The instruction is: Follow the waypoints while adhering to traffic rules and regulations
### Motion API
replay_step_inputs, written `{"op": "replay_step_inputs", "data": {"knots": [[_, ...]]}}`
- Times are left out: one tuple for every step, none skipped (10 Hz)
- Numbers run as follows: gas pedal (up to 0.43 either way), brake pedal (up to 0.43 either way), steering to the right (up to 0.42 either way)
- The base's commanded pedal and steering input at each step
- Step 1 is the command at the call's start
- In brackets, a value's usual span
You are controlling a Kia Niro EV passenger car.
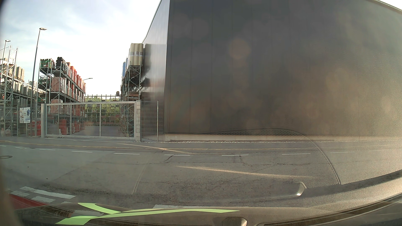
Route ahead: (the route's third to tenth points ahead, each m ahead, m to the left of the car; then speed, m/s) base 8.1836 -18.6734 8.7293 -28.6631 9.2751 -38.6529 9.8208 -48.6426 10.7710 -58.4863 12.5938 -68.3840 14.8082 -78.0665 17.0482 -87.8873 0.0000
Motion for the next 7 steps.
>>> {"op": "replay_step_inputs", "data": {"knots": [[0.000,0.543,0.444],[0.000,0.543,0.444],[0.000,0.543,0.444],[0.000,0.543,0.444],[0.000,0.543,0.444],[0.000,0.537,0.444],[0.000,0.543,0.444]]}}
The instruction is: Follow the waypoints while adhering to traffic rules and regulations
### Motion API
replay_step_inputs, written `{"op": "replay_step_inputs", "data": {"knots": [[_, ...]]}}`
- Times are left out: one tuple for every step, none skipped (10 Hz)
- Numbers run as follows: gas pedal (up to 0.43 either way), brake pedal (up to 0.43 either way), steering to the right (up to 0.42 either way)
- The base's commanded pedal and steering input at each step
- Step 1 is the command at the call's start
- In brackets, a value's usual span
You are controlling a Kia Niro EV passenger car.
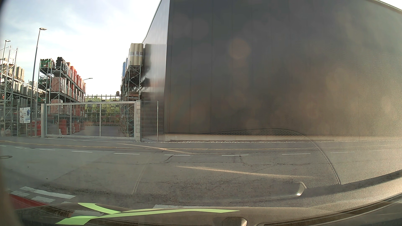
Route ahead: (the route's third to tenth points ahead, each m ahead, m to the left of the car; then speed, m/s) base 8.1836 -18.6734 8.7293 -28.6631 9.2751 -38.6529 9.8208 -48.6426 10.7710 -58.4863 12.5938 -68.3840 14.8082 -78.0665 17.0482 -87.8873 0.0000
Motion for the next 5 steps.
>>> {"op": "replay_step_inputs", "data": {"knots": [[0.000,0.537,0.444],[0.000,0.543,0.444],[0.000,0.543,0.444],[0.000,0.543,0.444],[0.000,0.543,0.444]]}}
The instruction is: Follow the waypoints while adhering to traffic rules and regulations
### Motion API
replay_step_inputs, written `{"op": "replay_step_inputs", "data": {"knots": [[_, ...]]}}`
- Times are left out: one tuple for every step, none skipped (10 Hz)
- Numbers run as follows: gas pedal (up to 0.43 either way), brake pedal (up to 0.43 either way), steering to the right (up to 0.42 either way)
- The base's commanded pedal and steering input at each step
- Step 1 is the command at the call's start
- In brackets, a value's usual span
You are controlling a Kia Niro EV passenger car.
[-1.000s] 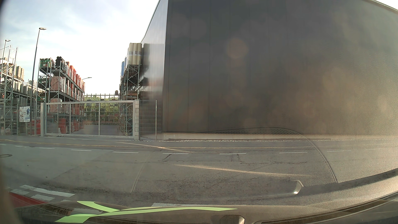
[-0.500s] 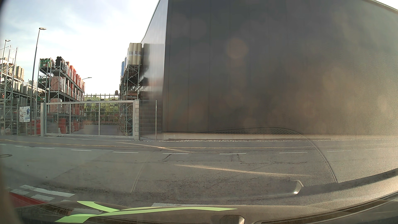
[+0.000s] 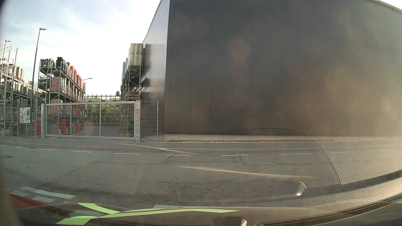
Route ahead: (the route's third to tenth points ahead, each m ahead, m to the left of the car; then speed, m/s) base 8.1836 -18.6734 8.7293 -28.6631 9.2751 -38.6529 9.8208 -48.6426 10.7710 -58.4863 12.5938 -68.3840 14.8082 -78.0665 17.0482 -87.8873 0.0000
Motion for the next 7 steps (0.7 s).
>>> {"op": "replay_step_inputs", "data": {"knots": [[0.000,0.543,0.444],[0.000,0.543,0.444],[0.000,0.543,0.444],[0.000,0.543,0.444],[0.000,0.543,0.444],[0.000,0.543,0.444],[0.000,0.543,0.444]]}}
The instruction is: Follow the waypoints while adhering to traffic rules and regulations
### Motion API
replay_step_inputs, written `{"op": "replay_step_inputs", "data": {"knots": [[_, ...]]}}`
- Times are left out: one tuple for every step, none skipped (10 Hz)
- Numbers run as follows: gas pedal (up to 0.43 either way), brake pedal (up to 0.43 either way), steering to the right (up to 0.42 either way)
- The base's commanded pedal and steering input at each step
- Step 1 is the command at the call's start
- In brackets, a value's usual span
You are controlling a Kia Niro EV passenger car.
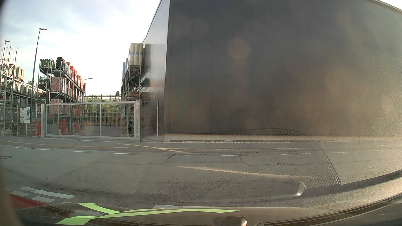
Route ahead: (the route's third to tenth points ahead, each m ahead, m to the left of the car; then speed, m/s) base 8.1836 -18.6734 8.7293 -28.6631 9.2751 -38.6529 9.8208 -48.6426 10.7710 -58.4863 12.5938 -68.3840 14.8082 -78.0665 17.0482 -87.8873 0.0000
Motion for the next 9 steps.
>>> {"op": "replay_step_inputs", "data": {"knots": [[0.000,0.543,0.444],[0.000,0.543,0.444],[0.000,0.543,0.444],[0.000,0.543,0.444],[0.000,0.543,0.444],[0.000,0.543,0.444],[0.000,0.543,0.444],[0.000,0.543,0.444],[0.000,0.543,0.444]]}}
